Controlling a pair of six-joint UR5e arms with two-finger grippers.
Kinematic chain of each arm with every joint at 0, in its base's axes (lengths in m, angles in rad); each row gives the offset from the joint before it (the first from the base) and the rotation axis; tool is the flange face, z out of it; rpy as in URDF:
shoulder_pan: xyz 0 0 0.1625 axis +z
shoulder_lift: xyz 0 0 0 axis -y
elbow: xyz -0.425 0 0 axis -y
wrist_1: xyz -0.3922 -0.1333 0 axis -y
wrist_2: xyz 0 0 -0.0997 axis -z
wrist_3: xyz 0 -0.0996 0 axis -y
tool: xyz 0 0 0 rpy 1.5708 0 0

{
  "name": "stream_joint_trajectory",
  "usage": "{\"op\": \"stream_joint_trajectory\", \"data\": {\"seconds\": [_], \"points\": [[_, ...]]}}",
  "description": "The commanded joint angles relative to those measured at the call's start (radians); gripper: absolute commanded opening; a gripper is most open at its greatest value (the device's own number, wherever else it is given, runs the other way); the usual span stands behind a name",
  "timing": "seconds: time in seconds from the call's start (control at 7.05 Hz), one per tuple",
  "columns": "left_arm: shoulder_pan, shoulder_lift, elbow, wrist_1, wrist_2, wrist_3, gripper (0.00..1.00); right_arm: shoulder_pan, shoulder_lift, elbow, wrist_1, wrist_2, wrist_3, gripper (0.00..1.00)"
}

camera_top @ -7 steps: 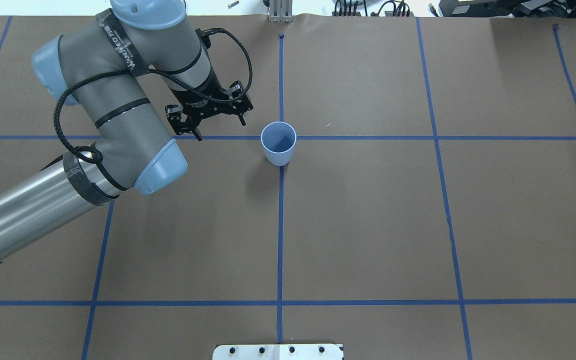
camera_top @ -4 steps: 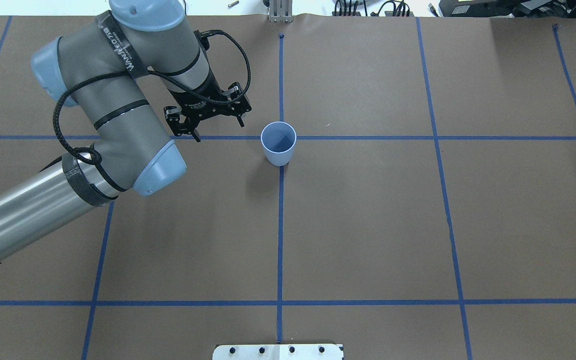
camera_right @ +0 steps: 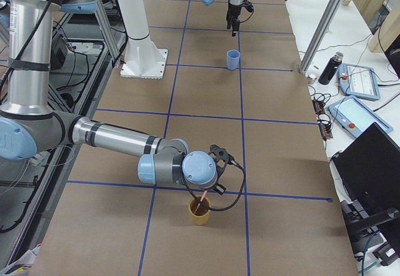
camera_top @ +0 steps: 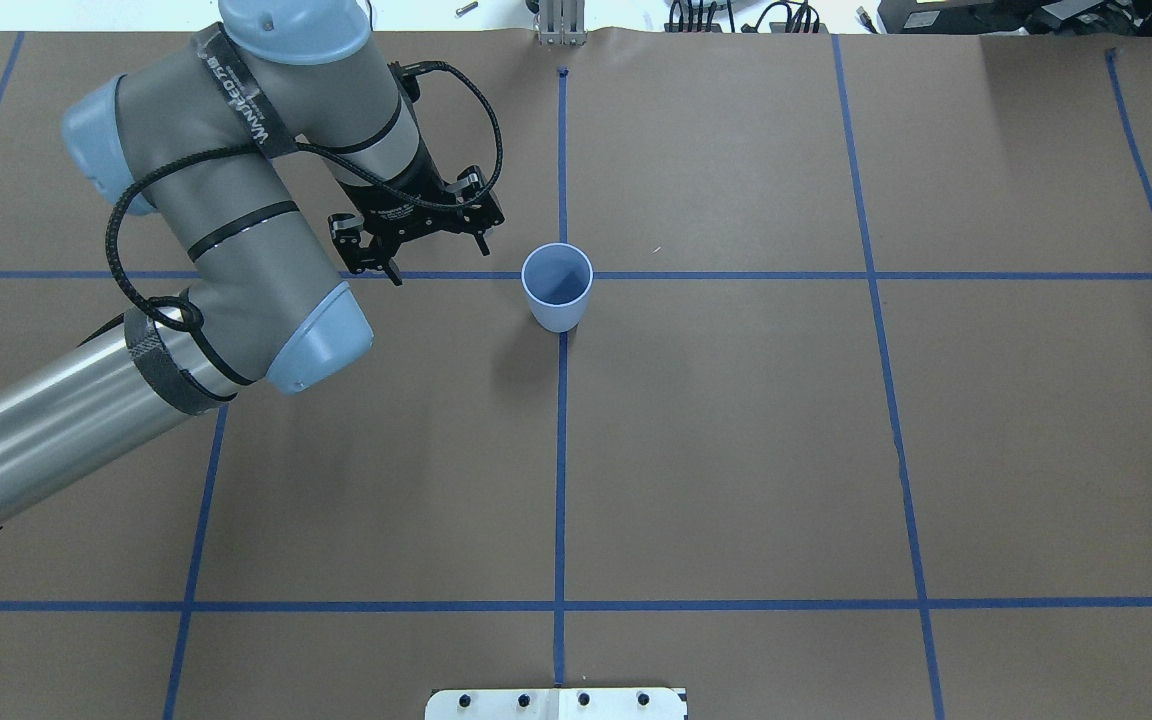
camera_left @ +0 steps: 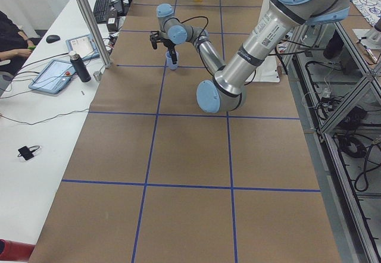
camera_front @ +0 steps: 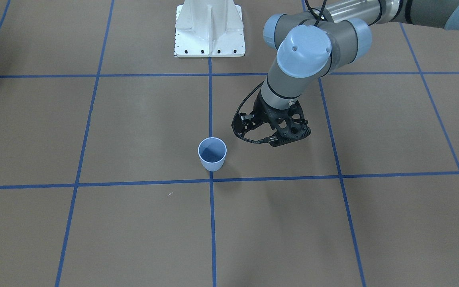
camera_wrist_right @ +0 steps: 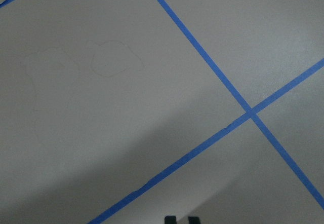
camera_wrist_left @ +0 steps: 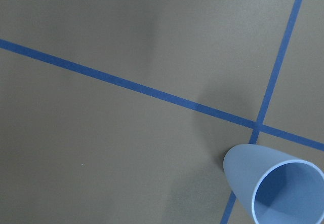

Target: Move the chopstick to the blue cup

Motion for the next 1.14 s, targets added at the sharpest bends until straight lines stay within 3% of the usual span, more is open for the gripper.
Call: {"op": "stream_joint_trajectory", "data": {"seconds": [0.0,0.57,0.99], "points": [[0.0,0.0,-0.008,0.001,-0.002,-0.005,0.98,0.005,0.002,0.008,0.001,0.038,0.005,0.0],[0.002,0.006,-0.007,0.0,-0.002,-0.007,0.98,0.167,0.043,0.026,0.002,0.083,0.062,0.0],[0.005,0.008,-0.002,-0.003,-0.006,-0.009,0.98,0.248,0.043,0.145,0.002,0.089,0.222,0.0]]}}
